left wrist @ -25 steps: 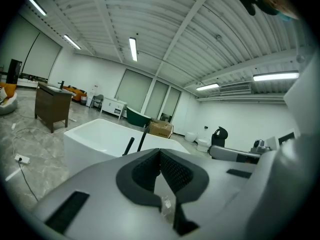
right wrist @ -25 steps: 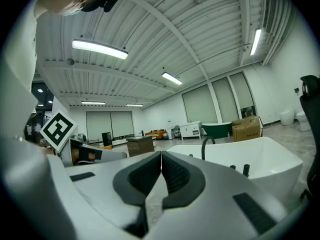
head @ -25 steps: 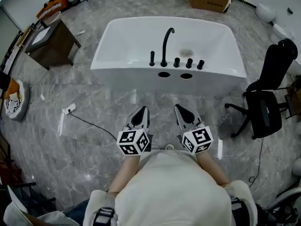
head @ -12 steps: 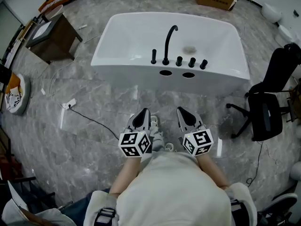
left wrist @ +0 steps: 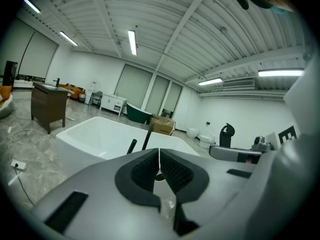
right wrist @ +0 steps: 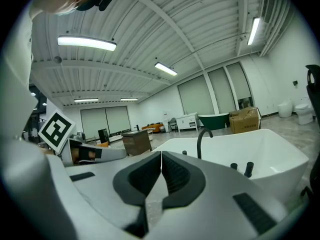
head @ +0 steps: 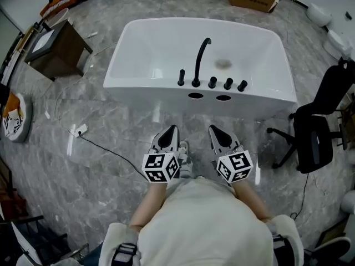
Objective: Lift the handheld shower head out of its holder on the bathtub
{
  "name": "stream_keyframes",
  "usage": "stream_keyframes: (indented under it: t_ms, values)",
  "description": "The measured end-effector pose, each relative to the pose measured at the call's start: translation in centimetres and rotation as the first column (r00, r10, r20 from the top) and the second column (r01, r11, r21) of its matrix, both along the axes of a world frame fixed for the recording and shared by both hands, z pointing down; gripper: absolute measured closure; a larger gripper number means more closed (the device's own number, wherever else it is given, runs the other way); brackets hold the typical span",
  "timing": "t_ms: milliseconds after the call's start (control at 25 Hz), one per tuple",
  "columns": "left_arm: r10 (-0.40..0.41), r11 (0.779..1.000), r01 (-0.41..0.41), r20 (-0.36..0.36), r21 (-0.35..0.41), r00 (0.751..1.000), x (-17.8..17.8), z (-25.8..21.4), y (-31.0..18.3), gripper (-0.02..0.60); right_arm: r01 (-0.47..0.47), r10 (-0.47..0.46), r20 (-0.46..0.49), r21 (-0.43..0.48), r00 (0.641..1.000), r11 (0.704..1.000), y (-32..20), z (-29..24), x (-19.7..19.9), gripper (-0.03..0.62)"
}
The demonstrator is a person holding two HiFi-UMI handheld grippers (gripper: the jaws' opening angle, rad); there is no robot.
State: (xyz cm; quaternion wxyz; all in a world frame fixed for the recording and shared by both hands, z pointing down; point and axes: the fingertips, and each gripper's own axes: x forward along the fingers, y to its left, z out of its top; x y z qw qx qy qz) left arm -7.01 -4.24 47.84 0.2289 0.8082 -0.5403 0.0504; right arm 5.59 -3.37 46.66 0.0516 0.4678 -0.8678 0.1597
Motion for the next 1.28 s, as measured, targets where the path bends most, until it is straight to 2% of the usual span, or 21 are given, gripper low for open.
stream_keyframes:
  t_ms: [320,600,1280]
  values:
    - [0.029,0.999,-0.029,0.023,-0.022,0.999,-1.3,1.0,-7.4,0.561,0.004,-0.004,0.002,0.01,1.0,1.0,-7.0,-0.5,-1.7,0.574]
    - [0.08,0.995,-0.077,0.041,-0.056,0.996,-1.8,2.3,-13.1,0.56,-0.04,0.04,0.0,-0.004,0.999,0.999,-12.0,-0.3,-2.1,0.574]
    - [0.227,0.969,-0.22,0.054,-0.111,0.972,-1.5,8.3,-22.9,0.56,-0.13,0.128,-0.03,-0.064,0.991,0.99,-20.5,2.5,-3.0,0.574]
